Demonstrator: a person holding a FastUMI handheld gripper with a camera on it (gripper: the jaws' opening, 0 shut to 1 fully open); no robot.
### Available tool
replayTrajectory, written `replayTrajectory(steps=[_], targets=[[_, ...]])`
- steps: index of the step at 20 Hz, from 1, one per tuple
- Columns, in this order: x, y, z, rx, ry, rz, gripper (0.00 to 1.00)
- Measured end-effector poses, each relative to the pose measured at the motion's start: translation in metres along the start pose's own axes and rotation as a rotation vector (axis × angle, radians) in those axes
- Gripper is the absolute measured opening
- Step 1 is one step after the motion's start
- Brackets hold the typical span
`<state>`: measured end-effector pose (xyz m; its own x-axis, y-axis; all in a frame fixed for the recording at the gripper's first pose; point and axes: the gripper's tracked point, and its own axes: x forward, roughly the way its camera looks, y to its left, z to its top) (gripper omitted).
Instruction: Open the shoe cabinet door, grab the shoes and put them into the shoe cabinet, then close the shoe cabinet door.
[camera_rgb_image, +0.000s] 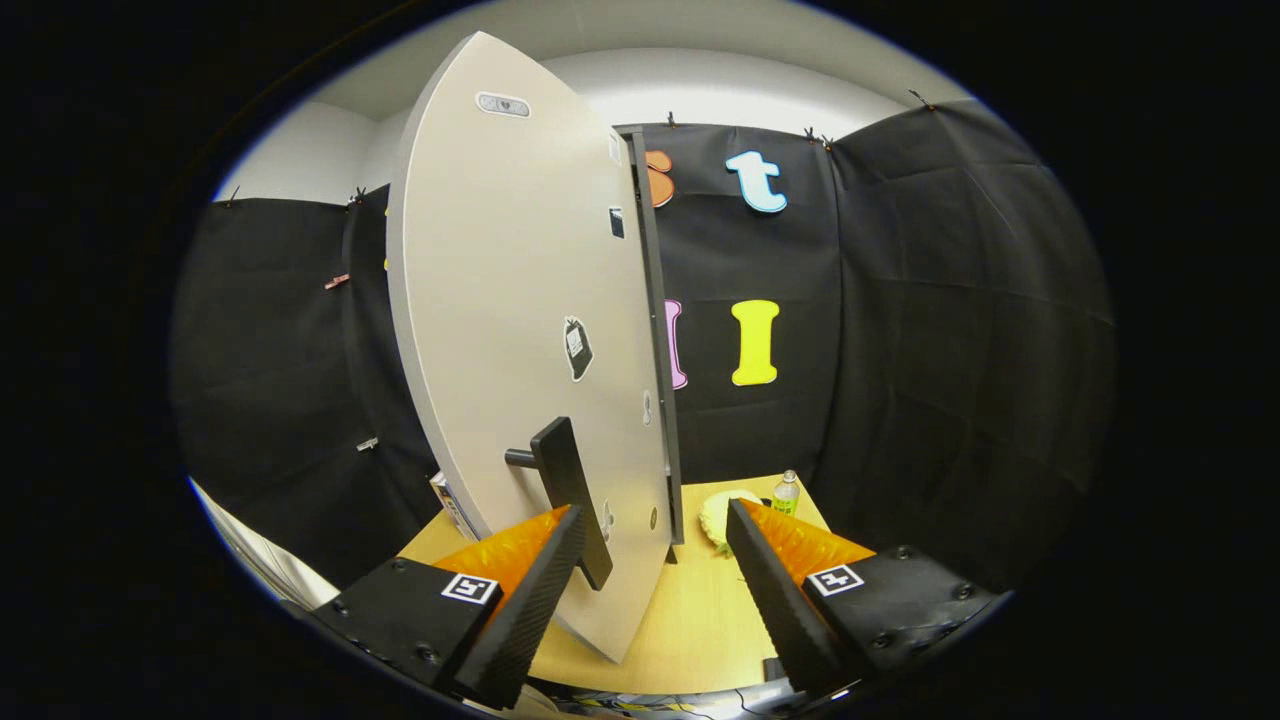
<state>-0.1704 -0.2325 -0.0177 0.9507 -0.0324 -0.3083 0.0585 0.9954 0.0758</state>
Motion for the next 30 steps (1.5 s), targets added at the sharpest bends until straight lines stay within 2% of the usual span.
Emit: replayTrajectory(steps=[8, 15, 22, 30], targets=[[0.021, 0.078, -0.006, -0.029, -0.011, 0.012, 0.96], [0.033, 0.14, -0.009, -0.032, -0.029, 0.073, 0.97], [0.036, 0.162, -0.018, -0.036, -0.001, 0.098, 0.97], [0.029, 0.161, -0.015, -0.031, -0.012, 0.097, 0.99]])
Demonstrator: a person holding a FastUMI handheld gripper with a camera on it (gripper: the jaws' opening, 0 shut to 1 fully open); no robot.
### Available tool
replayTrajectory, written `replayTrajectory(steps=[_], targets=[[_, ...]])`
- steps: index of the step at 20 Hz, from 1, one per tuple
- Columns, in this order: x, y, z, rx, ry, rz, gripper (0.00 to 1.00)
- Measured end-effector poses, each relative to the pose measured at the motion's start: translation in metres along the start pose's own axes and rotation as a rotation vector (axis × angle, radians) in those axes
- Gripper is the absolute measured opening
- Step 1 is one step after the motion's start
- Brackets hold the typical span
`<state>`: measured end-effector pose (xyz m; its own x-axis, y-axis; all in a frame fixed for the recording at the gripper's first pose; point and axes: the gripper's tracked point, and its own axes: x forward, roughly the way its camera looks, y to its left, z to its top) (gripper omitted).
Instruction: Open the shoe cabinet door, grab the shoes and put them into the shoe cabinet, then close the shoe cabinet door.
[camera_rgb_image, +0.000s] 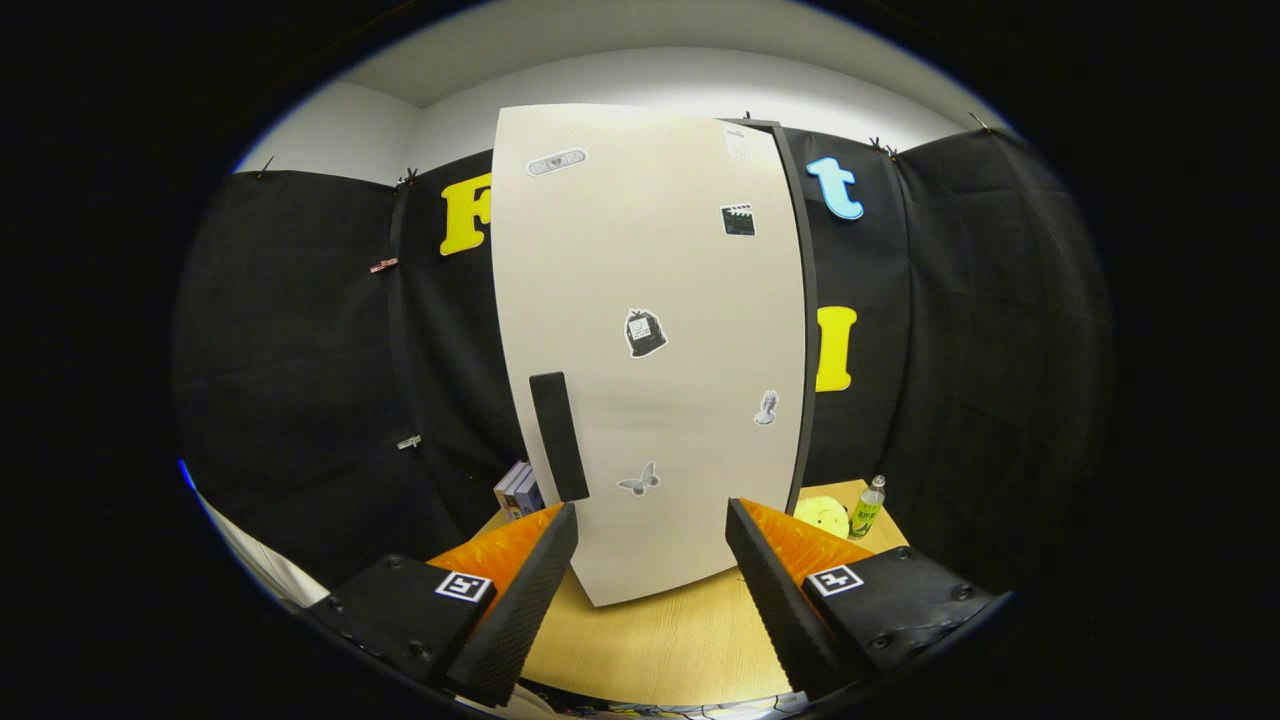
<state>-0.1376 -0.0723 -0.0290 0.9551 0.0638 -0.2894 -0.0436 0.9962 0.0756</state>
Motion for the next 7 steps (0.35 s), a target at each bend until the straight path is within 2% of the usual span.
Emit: replayTrajectory(steps=[7], targets=[[-0.0041, -0.0037, 0.0022, -0.012, -0.007, 0.007, 0.99]])
